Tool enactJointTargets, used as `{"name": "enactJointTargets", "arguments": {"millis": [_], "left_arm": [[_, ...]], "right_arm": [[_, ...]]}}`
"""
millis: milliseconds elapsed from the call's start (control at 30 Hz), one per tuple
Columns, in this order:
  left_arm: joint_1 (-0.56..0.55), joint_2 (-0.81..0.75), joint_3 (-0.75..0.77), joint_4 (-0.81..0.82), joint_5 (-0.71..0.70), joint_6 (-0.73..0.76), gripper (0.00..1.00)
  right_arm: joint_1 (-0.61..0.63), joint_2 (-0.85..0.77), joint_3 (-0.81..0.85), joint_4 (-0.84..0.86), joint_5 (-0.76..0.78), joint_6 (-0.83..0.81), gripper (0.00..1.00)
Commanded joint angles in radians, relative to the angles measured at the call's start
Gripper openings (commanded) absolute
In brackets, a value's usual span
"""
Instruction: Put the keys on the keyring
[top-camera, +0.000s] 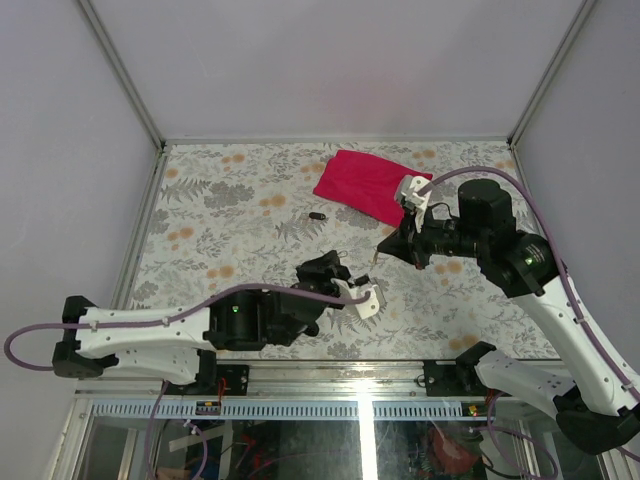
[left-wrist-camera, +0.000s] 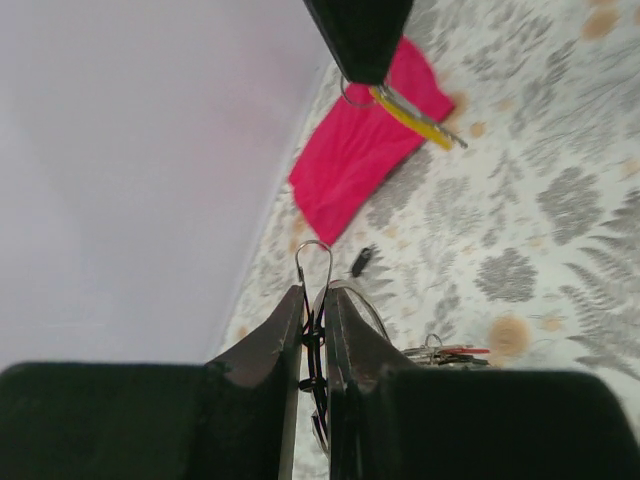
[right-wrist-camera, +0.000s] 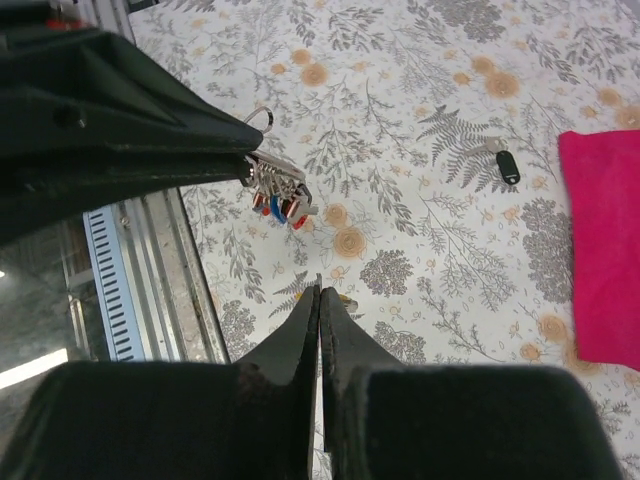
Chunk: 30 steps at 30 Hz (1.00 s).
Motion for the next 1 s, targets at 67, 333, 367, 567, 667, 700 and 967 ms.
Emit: {"name": "enactJointTargets", "arguments": {"millis": [67,333,367,567,667,700,967], "left_arm": [[-0.037,0.035,-0.136,0.418,-0.328,0.411,0.0],[-0.062,0.115,-0.28,0.76,-0.45,0.754,0.0],[-0.063,0.121,-0.297,0.809,-0.454,0.794,0.0],[-0.073,0.178,-0.351,1.068,-0.48,0.989,0.0],[-0.076,0.218,-0.361,1.173,-0.488,1.074,0.0],[-0.077,0.234,-0.364,1.22,-0.493,1.105,0.0],[-0.079,0.37,-0.355,1.531,-0.489,1.33,0.0]], "right_arm": [[0.004,-0.015,0.032,0.104,0.04,0.107,0.0],[0.004,0.012,0.016,0.141,0.006,0.167,0.0],[0.004,0.015,0.019,0.14,0.01,0.175,0.0],[0.005,0.037,0.024,0.152,-0.006,0.25,0.0],[0.006,0.041,0.028,0.138,-0.006,0.274,0.0],[0.005,0.041,0.031,0.127,-0.003,0.276,0.0],[0.006,0.013,-0.002,0.078,-0.038,0.29,0.0]]}}
